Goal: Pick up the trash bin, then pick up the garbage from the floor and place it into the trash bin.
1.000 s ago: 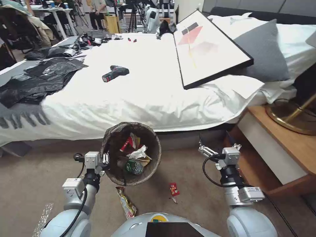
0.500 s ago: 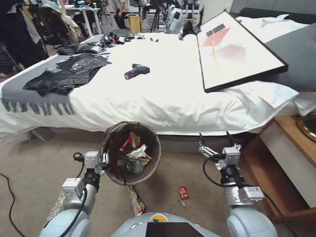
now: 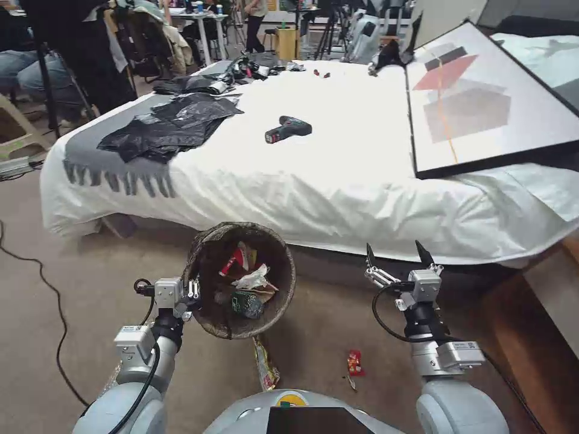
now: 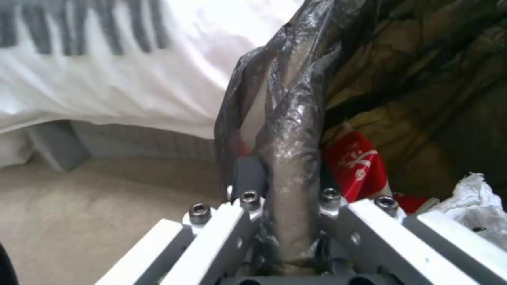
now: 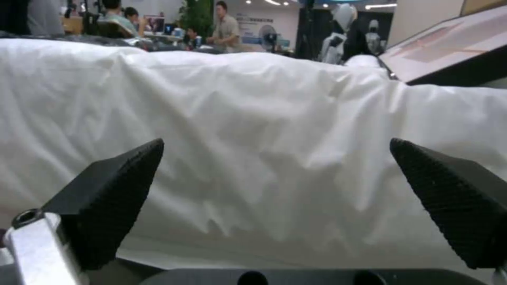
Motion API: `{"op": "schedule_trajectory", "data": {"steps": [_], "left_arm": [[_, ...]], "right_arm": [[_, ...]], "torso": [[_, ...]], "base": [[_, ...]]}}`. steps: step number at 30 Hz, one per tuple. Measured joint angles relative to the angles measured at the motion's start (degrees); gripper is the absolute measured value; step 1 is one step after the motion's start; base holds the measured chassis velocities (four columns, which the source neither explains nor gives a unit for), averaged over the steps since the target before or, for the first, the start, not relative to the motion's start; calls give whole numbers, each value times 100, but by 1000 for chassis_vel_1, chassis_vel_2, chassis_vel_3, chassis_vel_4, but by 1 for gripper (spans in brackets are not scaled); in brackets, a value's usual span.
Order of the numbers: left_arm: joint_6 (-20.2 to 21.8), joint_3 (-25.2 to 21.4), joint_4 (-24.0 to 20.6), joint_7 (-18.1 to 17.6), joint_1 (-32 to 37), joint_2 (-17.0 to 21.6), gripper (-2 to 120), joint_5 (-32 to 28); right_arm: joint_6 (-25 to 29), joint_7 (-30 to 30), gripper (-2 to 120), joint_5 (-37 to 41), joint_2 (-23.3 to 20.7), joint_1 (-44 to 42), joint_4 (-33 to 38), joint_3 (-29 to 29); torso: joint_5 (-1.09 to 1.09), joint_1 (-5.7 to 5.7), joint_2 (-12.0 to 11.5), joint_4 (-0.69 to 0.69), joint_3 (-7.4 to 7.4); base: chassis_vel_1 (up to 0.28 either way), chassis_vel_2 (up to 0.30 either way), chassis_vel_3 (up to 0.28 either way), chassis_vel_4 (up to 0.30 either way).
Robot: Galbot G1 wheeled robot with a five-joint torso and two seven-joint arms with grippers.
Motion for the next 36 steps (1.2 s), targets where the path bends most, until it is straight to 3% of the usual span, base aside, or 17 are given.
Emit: {"op": "schedule_trajectory", "data": {"steps": [21,36], "left_arm": [[-24,15,0,-32,6,3,3,5],[-34,25,0,-15,-6,23,3,24]], "right_arm": [[-21,19,100,16,-18,-3,-5,-2],[-195,78,100,28,-45,-5,16,-32]], "torso": [[0,0,0,2,0],[0,0,0,0,0]], "base": [[73,72,74,74],[3,4,3,4]]}}
